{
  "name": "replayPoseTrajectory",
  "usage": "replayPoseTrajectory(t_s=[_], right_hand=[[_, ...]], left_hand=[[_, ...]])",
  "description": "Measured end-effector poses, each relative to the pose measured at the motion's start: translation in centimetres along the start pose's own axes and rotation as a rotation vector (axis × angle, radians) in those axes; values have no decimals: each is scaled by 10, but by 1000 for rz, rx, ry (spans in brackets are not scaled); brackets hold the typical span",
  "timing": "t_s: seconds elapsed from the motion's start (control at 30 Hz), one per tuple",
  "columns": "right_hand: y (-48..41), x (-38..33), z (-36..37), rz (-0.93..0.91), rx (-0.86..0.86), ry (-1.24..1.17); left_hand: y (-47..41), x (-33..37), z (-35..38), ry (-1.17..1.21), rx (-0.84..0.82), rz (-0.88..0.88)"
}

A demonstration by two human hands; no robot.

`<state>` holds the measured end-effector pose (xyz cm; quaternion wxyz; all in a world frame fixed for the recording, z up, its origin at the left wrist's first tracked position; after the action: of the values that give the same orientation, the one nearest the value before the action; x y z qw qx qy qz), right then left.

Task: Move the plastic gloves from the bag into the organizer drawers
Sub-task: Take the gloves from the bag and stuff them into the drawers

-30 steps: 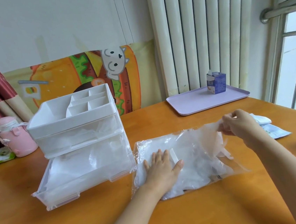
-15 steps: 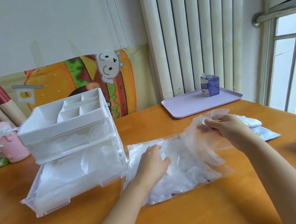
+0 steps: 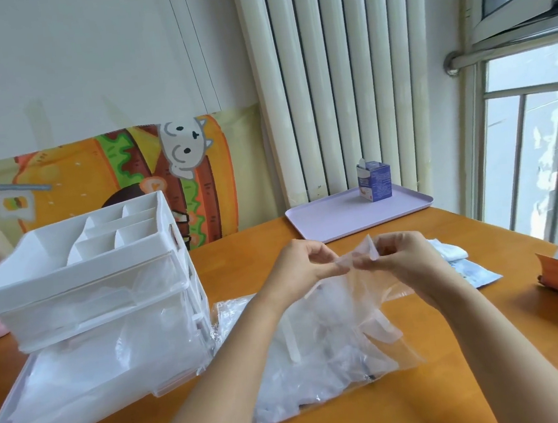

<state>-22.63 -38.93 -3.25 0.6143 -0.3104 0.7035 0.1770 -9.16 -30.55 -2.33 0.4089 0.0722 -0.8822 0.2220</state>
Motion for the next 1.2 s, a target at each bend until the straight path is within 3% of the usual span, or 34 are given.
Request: replayPoseTrajectory(t_s=[0.23, 0.37, 0.5, 0.6, 0.7, 0.77, 0.93, 1.03, 1.2], right_hand=[[1, -4, -12, 45, 180, -195], [5, -11, -6, 12, 116, -216], [2, -12, 1, -40, 86, -57], [11, -31, 12, -190, 91, 93], [34, -55, 48, -313, -125, 118], [44, -58, 75, -319, -251, 199], [65, -63, 109, -242, -295, 173], [75, -71, 121, -240, -303, 61], [79, -92, 144, -288, -252, 102]], left_hand=[[-10, 32, -33, 16, 141, 176], [-11, 58, -54, -134, 234, 229], [-4, 67, -68, -253, 68, 144], [12, 70, -72, -292, -86, 72], [30, 78, -72, -318, -192, 46], [45, 79, -77, -349, -220, 16], [86, 55, -109, -562, -211, -134], [111, 45, -124, -503, -124, -157], [147, 46, -138, -25, -65, -182]])
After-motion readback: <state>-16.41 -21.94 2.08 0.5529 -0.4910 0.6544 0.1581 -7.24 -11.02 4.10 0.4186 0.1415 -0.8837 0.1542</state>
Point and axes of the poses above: each hand's wrist, its own y-axis away from the middle knuckle, its own z-axis out of the palm, x = y × z, the point moved 7 cm from there along -y, towards the middle knuckle, and after that the axes turned 7 degrees about z, right-handed, at the moved point
